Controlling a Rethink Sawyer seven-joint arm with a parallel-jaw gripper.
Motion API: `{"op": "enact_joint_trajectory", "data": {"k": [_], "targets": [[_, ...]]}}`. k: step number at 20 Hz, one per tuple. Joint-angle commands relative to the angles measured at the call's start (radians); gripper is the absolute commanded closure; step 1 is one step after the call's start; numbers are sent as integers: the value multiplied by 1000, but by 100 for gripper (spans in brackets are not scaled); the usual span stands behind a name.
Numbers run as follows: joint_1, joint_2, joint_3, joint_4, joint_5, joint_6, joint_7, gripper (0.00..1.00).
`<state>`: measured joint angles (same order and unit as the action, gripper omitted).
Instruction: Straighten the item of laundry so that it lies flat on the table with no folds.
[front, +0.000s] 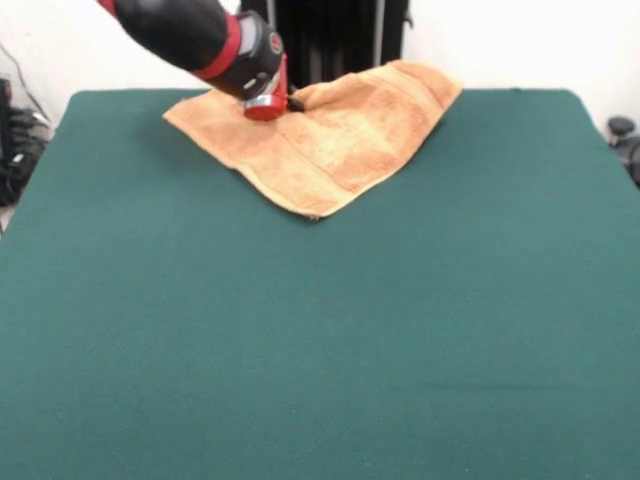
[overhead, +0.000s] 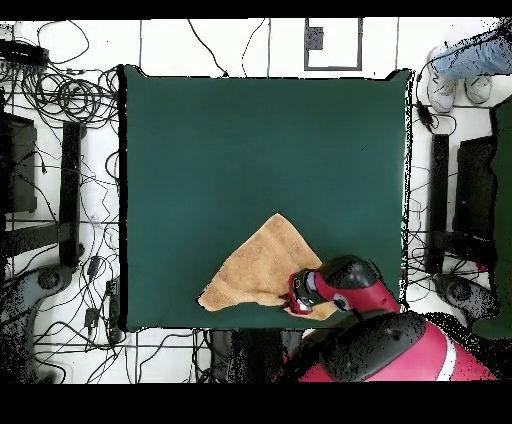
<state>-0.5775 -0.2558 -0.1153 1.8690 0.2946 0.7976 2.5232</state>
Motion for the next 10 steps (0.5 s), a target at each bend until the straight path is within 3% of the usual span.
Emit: {"op": "enact_joint_trajectory", "data": {"k": [1, 6, 10], "targets": [[-4, 137, 62, 49, 65, 30, 137, 100], [4, 143, 71, 60, 100, 17, 151, 100], [30, 129, 57, 72, 164, 84, 248, 100]]}}
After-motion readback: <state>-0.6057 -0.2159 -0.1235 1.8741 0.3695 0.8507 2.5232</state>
